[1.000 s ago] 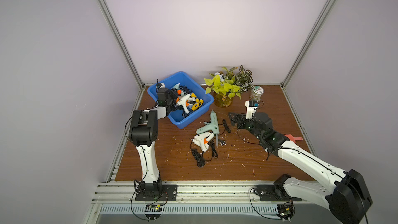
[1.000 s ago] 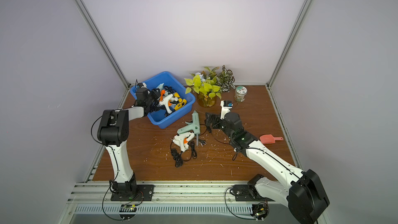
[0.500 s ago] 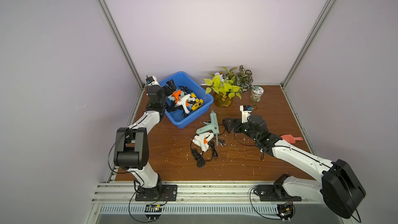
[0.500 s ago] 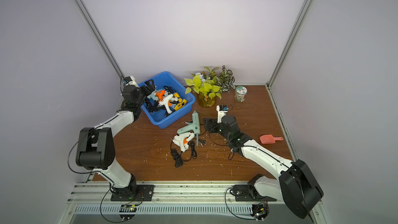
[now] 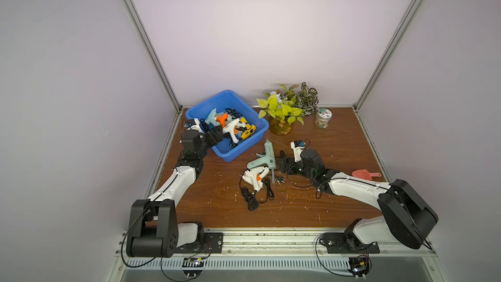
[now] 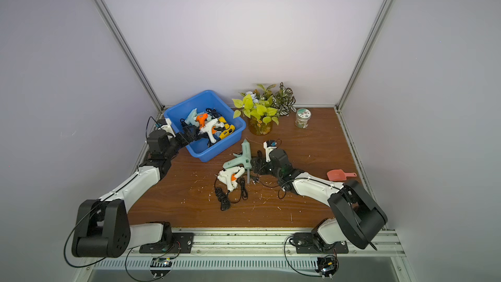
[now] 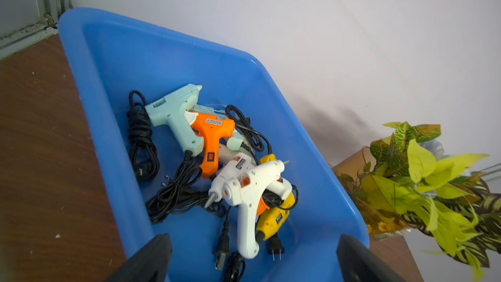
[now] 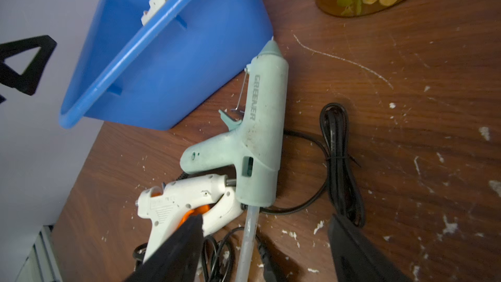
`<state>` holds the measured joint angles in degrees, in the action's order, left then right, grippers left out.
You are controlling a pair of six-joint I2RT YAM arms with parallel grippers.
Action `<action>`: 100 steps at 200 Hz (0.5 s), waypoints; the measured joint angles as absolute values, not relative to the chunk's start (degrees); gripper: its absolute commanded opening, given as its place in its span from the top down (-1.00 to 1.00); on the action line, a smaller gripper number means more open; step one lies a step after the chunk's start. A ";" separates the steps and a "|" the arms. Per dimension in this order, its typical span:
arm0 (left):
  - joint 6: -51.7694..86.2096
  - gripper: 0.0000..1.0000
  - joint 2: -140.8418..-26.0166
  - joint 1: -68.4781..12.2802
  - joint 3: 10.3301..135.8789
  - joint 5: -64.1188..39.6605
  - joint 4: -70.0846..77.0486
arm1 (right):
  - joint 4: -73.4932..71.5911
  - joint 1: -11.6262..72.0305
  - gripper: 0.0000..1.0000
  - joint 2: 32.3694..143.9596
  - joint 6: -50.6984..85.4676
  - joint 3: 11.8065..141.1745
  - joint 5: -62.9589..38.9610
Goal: Put the hot melt glue gun into the storage box
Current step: Pick up the hot melt adhesive gun from the center of the board.
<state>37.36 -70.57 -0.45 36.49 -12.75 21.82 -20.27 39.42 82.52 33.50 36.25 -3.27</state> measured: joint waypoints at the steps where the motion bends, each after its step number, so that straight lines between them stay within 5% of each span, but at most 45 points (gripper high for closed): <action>1: 37.43 -1.00 -70.17 -0.58 36.16 -12.73 21.78 | -20.25 39.48 -0.55 82.59 33.43 36.29 -3.27; 58: 40.21 -0.98 -55.66 -10.50 25.21 -9.23 15.99 | -19.53 43.99 -0.54 84.86 32.77 38.15 -1.80; 100: 43.97 -0.85 -51.18 -26.02 23.29 -1.41 7.88 | -18.50 44.27 -0.61 84.64 32.97 38.11 1.74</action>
